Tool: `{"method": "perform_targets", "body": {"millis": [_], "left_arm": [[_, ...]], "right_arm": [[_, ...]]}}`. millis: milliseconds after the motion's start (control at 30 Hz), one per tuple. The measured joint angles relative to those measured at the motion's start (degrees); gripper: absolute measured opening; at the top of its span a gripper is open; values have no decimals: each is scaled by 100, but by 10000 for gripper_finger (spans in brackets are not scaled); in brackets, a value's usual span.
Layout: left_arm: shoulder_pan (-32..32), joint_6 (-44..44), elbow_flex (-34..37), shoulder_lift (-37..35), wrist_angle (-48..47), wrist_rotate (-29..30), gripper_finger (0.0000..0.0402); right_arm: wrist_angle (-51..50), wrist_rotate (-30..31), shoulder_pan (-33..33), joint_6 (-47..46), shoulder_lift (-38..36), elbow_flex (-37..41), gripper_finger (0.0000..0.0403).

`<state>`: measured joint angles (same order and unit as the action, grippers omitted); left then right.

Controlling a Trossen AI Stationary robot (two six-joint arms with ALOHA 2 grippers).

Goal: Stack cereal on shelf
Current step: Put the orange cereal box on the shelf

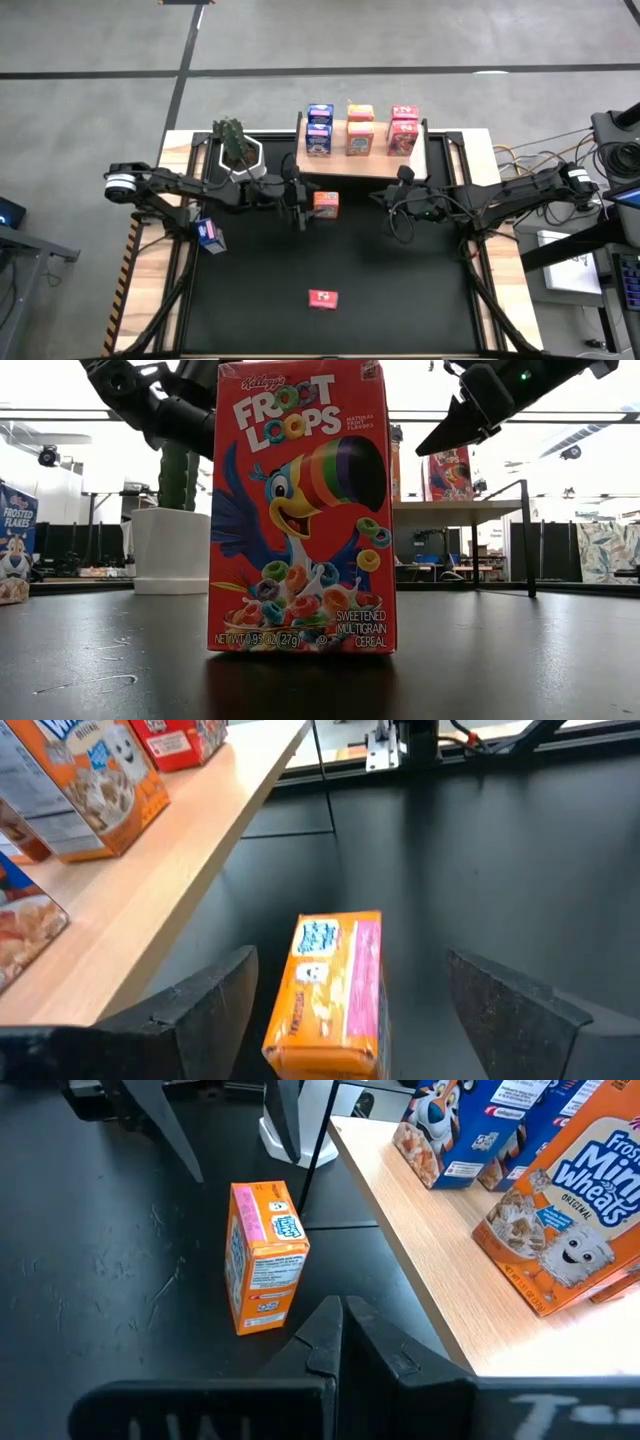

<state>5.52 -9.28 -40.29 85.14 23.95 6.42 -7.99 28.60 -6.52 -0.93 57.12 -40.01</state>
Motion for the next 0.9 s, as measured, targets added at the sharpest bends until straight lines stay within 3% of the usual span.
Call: {"method": "perform_targets", "body": {"millis": [900], "left_arm": [[31,-50,100,70,216,1,285]], "right_arm": [[-1,-2,0,-59,9,0,9]]}}
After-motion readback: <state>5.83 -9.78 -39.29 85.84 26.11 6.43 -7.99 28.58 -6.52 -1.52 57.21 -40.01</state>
